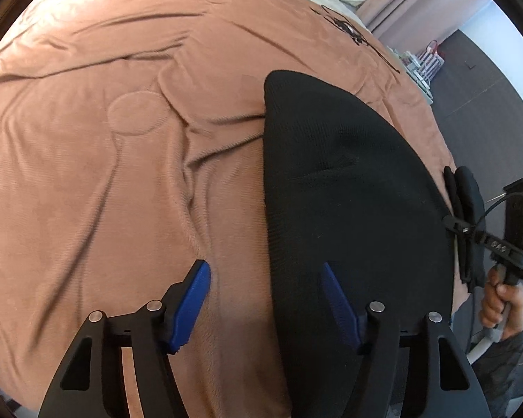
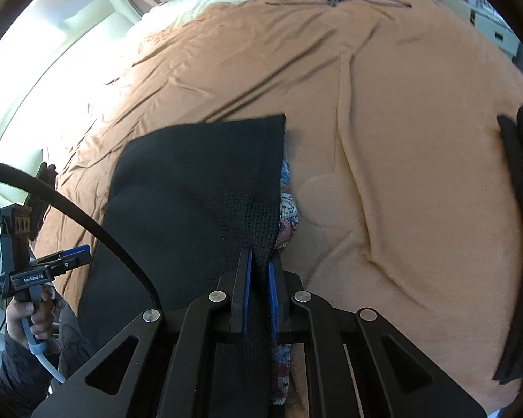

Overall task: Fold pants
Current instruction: 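Grasp the folded pants end with the left gripper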

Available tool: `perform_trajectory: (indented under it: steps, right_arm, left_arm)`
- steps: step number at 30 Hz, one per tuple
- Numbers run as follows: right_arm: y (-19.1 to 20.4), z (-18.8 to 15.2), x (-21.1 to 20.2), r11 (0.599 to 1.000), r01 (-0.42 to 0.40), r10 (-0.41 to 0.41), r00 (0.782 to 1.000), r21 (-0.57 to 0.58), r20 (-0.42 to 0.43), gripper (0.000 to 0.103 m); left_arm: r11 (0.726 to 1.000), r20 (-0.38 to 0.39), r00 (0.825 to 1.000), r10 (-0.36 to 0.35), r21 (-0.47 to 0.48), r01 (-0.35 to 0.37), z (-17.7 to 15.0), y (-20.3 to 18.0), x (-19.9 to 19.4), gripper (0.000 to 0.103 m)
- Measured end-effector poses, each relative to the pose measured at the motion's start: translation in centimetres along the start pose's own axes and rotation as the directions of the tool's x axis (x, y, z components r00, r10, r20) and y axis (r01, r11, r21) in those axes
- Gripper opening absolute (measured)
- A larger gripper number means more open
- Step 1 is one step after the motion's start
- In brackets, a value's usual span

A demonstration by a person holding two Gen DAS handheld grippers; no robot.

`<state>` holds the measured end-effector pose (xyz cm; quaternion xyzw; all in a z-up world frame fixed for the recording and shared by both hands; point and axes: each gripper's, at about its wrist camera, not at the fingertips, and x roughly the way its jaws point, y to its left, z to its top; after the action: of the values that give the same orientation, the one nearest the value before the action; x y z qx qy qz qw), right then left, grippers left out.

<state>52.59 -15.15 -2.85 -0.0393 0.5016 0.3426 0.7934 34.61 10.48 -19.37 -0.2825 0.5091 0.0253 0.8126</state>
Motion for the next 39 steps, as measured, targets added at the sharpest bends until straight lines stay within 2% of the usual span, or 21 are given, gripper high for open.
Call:
perform_trajectory:
  steps: [4,8,10,14,17,20,22,23,24,27,34,39]
  right_arm:
    - [-0.6,-0.4,1.3,0.999,-0.029,0.029,1.0,0.031,-0.009,0.006]
    - [-0.8,-0.7,2.0,0.998,-0.04,0.04,0.999,0.047,-0.002,0.006]
    - [-0.9,-0.9,2.0,0.998,-0.039,0.039,0.999,0.051,0.006,0.006]
    - [-1.0,-1.1,1.9,0.998,-0.037,0.036,0.999,0.053,0.014,0.006]
    - [-1.1,-1.4,1.8,0.997,-0.042,0.04,0.999,0.06,0.023,0.007]
    - [-1.4,-1.5,0.9,0.996,-0.045,0.043,0.999,0.074,0.033,0.022]
    - [-1.5,-1.7,0.1,0.996,-0.06,0.056,0.997,0.07,0.051,0.04]
    - [-1.7,-1.9,-0.2,0.994,-0.074,0.069,0.996,0.074,0.064,0.056]
    - [-2.1,-2.2,-0.6,0.991,-0.099,0.093,0.993,0.086,0.076,0.064]
    - [-2.9,-3.0,-0.4,0.978,-0.175,0.168,0.983,0.113,0.072,0.065]
    - [-3.2,-4.8,1.9,0.959,-0.257,0.258,0.966,0.118,0.01,0.064]
    - [-3.6,-5.6,2.7,0.935,-0.325,0.328,0.945,0.144,0.009,0.047]
  left_arm:
    - [0.999,-0.012,0.999,-0.043,-0.013,0.043,0.3,-0.2,0.7,0.065]
    - [0.997,-0.031,0.996,-0.081,-0.024,0.08,0.3,-0.3,1.1,0.048]
    - [0.993,-0.042,0.993,-0.113,-0.033,0.112,0.0,-0.2,1.3,0.047]
    - [0.991,-0.056,0.99,-0.126,-0.057,0.122,0.0,0.1,1.8,0.046]
    - [0.991,-0.058,0.991,-0.119,-0.062,0.115,-0.1,0.0,1.8,0.029]
    - [0.992,-0.054,0.992,-0.113,-0.055,0.11,-0.1,-0.3,1.6,0.02]
    - [0.993,-0.05,0.993,-0.109,-0.051,0.106,-0.1,-0.3,1.5,0.018]
    - [0.993,-0.047,0.993,-0.11,-0.055,0.108,-0.3,-0.2,1.4,0.016]
    - [0.992,-0.045,0.993,-0.113,-0.058,0.111,-0.3,-0.2,1.4,0.015]
    - [0.991,-0.036,0.992,-0.12,-0.067,0.118,-0.5,0.0,1.2,0.015]
    - [0.986,-0.067,0.987,-0.148,-0.093,0.142,-1.4,0.5,0.8,0.02]
    - [0.979,-0.09,0.979,-0.184,-0.109,0.174,-2.9,1.0,0.2,0.035]
